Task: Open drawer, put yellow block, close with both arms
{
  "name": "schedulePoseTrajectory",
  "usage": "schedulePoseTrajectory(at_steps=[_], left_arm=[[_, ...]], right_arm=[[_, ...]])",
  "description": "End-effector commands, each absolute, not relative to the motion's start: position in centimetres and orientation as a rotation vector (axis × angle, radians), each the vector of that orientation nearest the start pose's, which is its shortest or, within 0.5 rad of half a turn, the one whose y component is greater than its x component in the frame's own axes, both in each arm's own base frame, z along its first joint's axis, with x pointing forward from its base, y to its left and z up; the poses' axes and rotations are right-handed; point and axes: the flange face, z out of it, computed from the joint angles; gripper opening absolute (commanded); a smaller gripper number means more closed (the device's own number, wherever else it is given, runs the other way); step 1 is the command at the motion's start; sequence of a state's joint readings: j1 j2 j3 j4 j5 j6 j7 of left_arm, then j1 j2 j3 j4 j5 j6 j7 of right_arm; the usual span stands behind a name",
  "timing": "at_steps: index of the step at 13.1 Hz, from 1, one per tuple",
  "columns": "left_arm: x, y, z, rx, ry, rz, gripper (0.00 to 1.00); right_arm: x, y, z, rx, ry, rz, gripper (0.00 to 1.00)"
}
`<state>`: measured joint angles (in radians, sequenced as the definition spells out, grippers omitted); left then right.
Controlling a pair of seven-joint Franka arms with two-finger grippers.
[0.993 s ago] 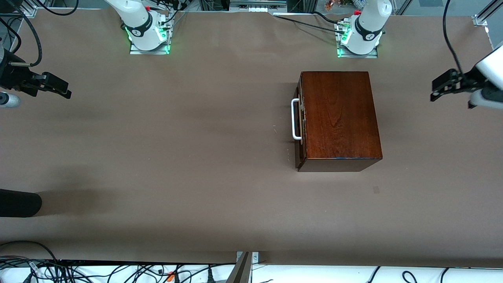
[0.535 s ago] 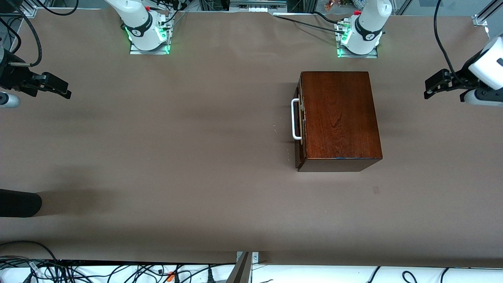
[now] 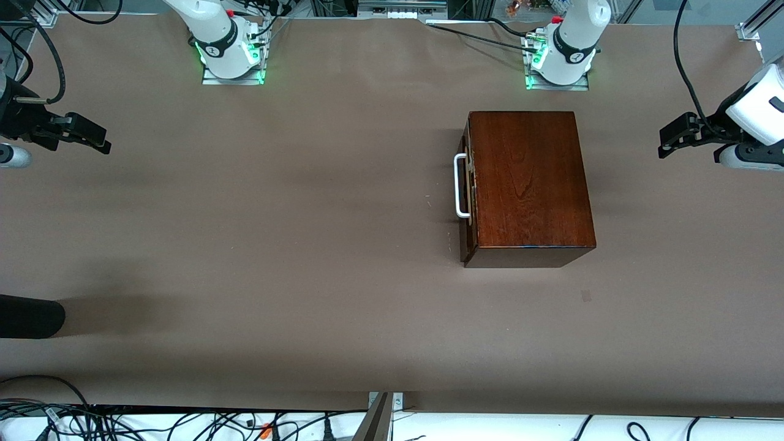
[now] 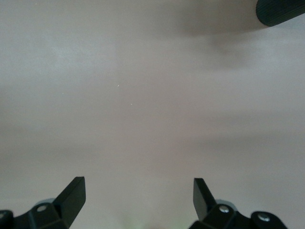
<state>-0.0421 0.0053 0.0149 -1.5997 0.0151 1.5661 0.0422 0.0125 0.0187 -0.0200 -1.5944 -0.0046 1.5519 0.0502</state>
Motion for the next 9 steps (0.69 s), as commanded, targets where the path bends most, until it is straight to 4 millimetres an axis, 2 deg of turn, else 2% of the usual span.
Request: schedulePoseTrajectory(at_steps=[1, 9], left_arm=[[55.38, -1.38, 60.94, -3.118, 0.103, 0.055, 1.00], [55.43, -1.27, 60.86, -3.123, 0.099, 0.058, 1.00]], right_arm=[[55.90, -0.61, 60.63, -3.126, 0.115, 0.080, 1.00], [56.02, -0.62, 60.71, -3.126, 0.115, 0.063, 1.00]])
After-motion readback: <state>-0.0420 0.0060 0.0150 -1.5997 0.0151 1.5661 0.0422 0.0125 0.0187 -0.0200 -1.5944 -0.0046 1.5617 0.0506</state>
